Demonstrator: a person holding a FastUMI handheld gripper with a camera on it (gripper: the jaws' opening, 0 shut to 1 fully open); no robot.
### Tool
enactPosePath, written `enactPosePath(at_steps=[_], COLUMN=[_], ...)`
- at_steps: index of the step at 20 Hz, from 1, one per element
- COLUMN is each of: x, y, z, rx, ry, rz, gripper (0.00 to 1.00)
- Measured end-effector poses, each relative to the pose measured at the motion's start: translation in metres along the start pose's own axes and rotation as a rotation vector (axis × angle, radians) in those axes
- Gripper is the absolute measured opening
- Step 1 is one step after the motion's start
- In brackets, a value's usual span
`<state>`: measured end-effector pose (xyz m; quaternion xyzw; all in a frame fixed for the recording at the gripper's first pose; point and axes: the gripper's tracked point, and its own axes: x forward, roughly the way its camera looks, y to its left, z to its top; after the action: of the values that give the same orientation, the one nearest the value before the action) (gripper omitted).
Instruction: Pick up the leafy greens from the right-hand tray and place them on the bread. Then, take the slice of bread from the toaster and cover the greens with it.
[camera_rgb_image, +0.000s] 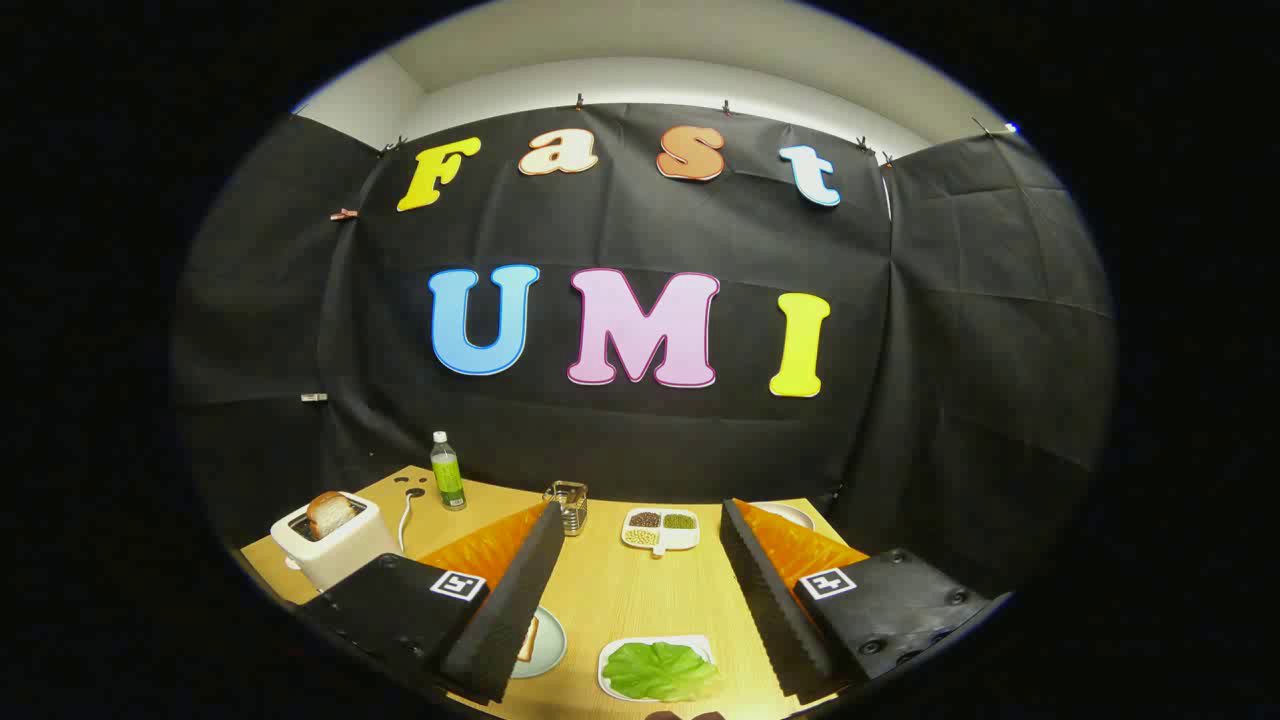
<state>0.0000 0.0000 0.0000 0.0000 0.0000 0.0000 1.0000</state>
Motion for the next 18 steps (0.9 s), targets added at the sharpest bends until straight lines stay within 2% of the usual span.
enactPosePath(at_steps=[7, 18], x=[0.008, 0.019], y=[-0.003, -0.004], z=[-0.007, -0.016], rx=[0.03, 0.044], ry=[0.024, 0.056], rz=[-0.021, -0.001], gripper=[0.98, 0.98])
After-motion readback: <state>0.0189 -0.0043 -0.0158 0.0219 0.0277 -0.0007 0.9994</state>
